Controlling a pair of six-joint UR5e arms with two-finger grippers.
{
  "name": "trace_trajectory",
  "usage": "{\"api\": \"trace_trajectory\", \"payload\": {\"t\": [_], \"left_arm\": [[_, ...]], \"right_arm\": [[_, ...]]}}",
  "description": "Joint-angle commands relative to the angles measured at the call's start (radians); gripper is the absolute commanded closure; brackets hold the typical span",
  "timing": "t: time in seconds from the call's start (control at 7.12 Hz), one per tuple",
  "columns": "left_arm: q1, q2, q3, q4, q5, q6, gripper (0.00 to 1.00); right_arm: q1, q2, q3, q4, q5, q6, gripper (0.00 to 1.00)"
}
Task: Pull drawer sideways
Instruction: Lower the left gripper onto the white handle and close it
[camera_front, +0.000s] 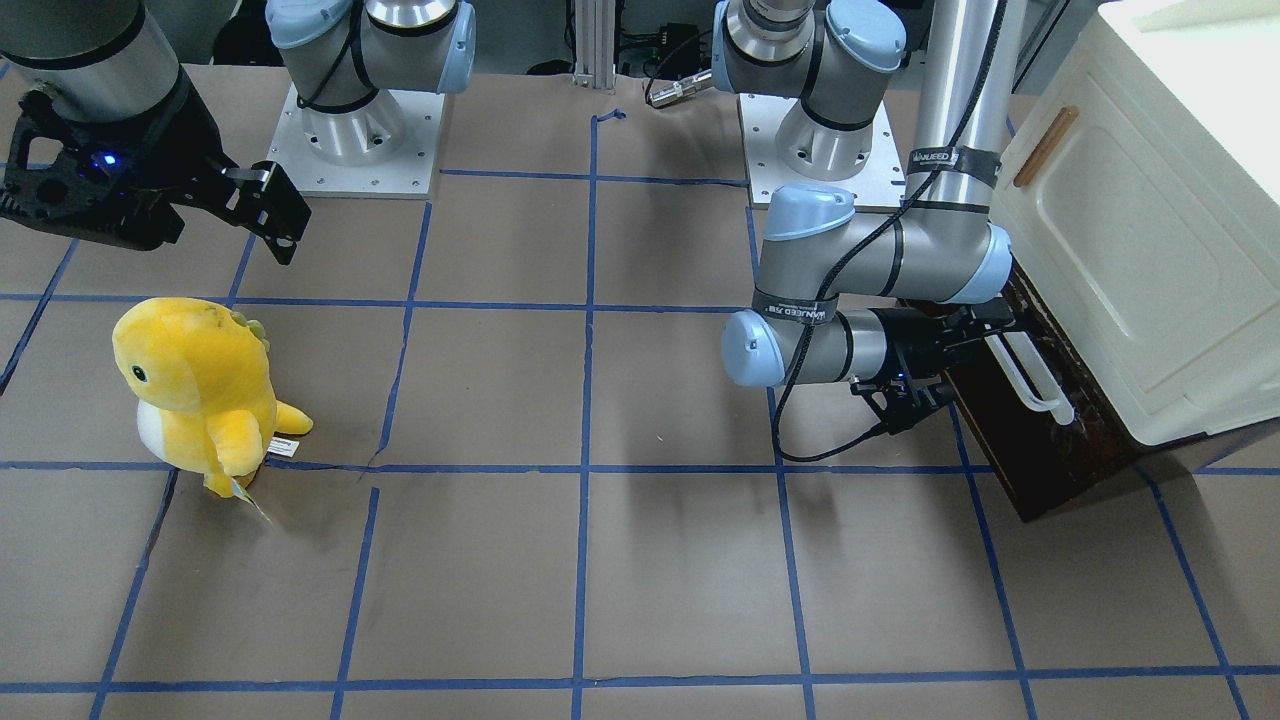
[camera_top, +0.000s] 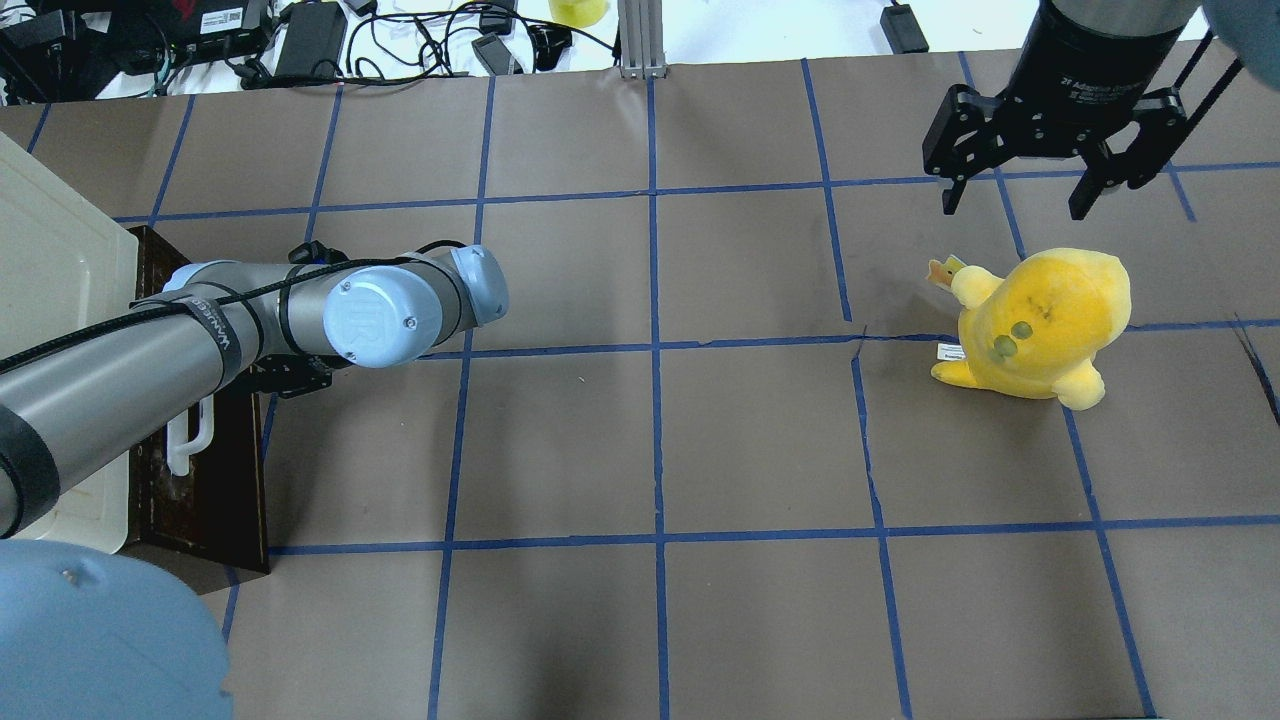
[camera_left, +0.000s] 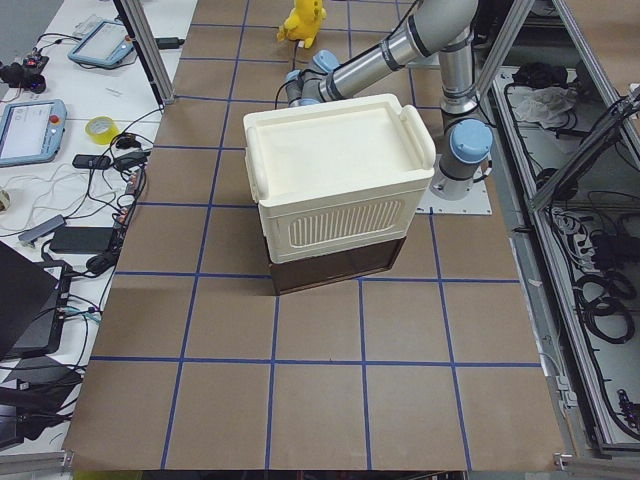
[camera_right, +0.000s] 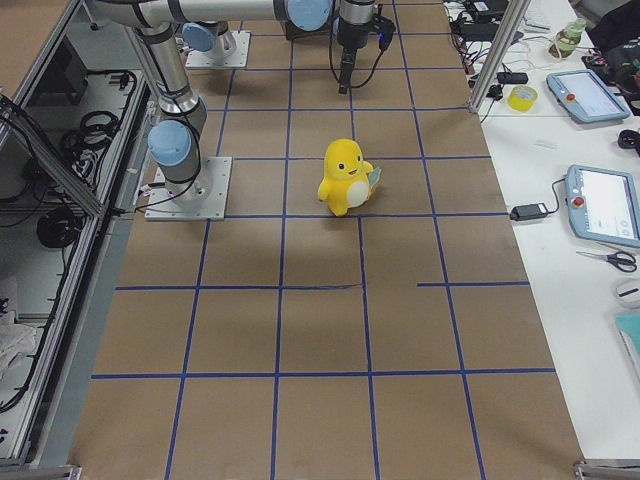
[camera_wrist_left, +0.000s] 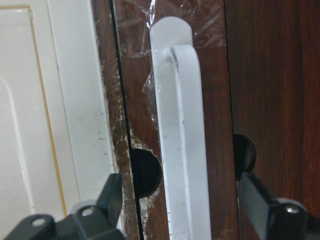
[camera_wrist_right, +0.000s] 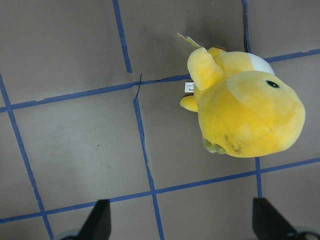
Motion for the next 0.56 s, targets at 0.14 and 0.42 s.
{"api": "trace_trajectory", "payload": {"t": [0.14,0.42], "left_arm": [[0.0,-0.001,-0.014,0.0,0.005,-0.005,0.28],[0.0,-0.003,-0.022,0.0,0.003,-0.042,0.36]], "right_arm": [[0.0,0.0,0.0,0.0,0.0,0.0,0.0],[-0.001,0.0,0.0,0.0,0.0,0.0,0.0]]}}
